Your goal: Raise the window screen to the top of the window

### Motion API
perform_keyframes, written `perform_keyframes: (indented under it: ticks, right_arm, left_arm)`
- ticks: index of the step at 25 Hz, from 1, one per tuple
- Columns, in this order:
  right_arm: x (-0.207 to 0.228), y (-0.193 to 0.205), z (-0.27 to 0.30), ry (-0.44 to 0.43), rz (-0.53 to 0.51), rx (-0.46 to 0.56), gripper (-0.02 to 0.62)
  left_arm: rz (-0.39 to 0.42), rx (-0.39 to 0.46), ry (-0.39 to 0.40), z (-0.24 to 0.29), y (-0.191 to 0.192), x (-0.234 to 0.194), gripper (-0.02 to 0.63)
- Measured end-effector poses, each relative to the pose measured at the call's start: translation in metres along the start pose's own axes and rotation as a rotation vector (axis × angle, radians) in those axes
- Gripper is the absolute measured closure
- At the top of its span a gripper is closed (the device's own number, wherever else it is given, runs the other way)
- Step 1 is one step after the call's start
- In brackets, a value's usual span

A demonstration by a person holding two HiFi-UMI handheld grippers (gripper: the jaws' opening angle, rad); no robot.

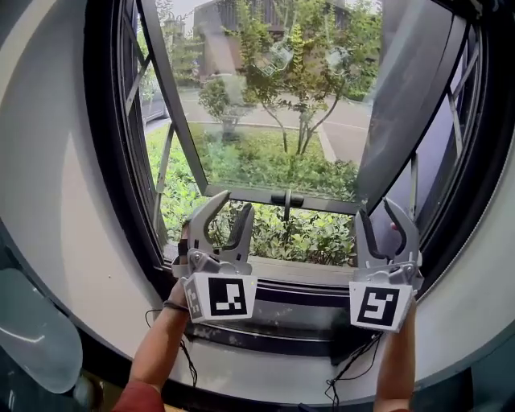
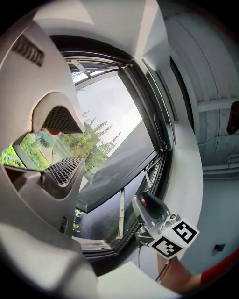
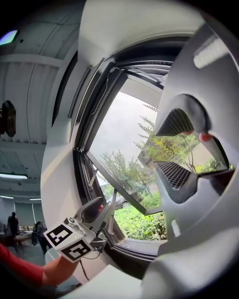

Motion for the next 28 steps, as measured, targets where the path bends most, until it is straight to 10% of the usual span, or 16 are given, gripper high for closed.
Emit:
perform_keyframes:
  ticks: [16,28]
  right_arm:
    - [-0.081,0.066,-0.085,-0.077,0.395,-0.052,0.423]
    - [-0.148,0.113,-0.133,-0.107,0.54,-0.185,0.423]
  left_arm:
    - [-0.444,-0.176,0.049,-0.095,0.096,0.075,0.462]
    - [-0.504,-0.26,0.043,-0.133,0.132,0.115,0.462]
Point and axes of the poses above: the fingertips, and each gripper's own axes: z forward along the fingers, x to its right, y out of its underside, the point moved 1 cm from there along -z, backward along the fingers, and after that the axes turned 5 degrees about -x, right-handed, at the moved point
